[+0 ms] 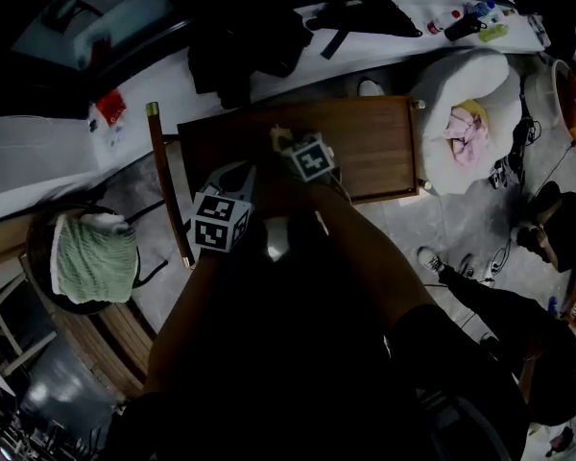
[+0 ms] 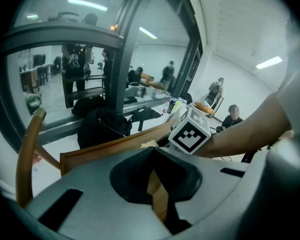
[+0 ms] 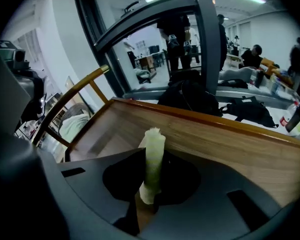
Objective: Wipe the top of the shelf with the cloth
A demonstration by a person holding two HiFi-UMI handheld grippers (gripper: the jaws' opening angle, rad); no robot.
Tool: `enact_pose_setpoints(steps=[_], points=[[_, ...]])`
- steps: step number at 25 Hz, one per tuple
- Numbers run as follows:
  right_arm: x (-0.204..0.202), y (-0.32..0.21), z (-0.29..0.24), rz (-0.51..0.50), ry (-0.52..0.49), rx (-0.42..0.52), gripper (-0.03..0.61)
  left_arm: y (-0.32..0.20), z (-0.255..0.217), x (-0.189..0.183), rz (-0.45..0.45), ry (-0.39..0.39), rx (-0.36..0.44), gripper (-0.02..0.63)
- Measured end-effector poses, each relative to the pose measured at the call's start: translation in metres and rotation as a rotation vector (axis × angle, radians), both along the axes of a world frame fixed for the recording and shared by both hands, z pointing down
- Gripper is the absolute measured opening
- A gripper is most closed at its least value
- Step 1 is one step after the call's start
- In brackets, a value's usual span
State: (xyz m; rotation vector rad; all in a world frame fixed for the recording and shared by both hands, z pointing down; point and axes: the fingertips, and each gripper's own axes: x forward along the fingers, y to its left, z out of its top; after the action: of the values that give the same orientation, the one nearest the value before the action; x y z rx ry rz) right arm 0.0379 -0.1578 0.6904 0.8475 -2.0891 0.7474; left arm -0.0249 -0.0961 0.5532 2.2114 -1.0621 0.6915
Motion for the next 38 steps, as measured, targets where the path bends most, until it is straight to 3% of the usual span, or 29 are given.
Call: enact_pose_setpoints(steps=[10,23,30,38], points=[[0.1,-0.003,-0.002,0.078,0.056,0.01,0.046,-0.007,0.004,0.064,0.052,0.021,-0.009,0.006],[0.256,-0.011,-0.012,0.268,0.132,0.038,0.047,-0.019,0.003,0.142,0.095,0.053,0.008,0.006],[0.301,-0.014,-0.015,0.35,0.179,0.026,0.047,-0.016,0.0,0.162,0.1,0.055,0.018,0.006],[0.333,-0.017,-0.018,0.413,0.242,0.021,0.046,-0.016,-0.002,0.157,0.075,0.056,0.034,0.006]])
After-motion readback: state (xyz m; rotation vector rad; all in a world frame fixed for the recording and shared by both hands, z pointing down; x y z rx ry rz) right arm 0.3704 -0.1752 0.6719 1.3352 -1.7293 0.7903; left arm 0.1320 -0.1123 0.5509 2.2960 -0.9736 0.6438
